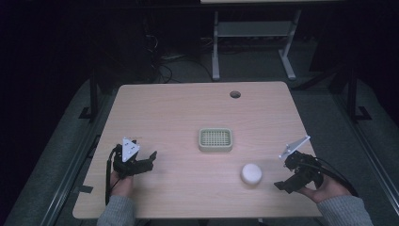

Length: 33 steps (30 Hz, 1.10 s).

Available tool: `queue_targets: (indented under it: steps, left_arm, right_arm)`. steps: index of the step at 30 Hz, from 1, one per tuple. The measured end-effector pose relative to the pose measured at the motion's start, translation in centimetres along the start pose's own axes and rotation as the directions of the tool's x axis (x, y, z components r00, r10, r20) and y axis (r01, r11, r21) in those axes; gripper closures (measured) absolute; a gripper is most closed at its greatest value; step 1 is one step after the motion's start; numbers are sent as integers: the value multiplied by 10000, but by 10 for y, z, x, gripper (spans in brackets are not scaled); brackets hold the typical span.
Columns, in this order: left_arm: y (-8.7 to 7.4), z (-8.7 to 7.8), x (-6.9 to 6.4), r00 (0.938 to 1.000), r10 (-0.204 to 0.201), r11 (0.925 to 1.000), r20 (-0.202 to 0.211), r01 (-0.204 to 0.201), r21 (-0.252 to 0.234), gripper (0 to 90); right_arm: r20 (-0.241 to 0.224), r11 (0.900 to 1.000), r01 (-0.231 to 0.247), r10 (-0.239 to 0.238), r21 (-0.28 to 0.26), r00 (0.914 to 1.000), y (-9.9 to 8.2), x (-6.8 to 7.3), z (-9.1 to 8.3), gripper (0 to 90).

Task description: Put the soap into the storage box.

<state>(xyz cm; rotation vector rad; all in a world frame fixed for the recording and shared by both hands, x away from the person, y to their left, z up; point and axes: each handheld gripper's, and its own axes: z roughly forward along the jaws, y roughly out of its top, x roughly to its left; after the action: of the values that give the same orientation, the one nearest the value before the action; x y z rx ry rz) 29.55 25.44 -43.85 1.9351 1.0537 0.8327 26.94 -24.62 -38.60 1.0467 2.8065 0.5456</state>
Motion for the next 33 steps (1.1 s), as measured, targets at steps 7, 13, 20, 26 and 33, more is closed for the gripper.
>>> queue_targets:
  steps: [7, 13, 20, 26, 33]
  left_arm:
    - [0, 0, 0, 10000, -81, 10000, -30, 81, -22, 148]
    - [0, 0, 0, 10000, -49, 10000, -23, 49, -18, 148]
    - [0, 1, 0, 10000, -91, 9999, -28, 91, -46, 148]
    - [0, 0, 0, 10000, -86, 10000, -42, 86, -48, 148]
    - [0, 0, 0, 9999, -96, 9999, -37, 96, -58, 148]
  right_arm:
    - [-82, 9997, 215, -214, 71, 9997, 11, 4, 1, 173]
    - [-158, 9991, 389, -386, 174, 9991, 21, 6, 3, 172]
    - [-136, 9979, 591, -588, 255, 9982, 30, 7, 6, 170]
    - [-250, 9957, 831, -822, 409, 9963, 41, 10, 12, 169]
    - [-361, 9928, 1070, -1052, 543, 9938, 51, 12, 20, 169]
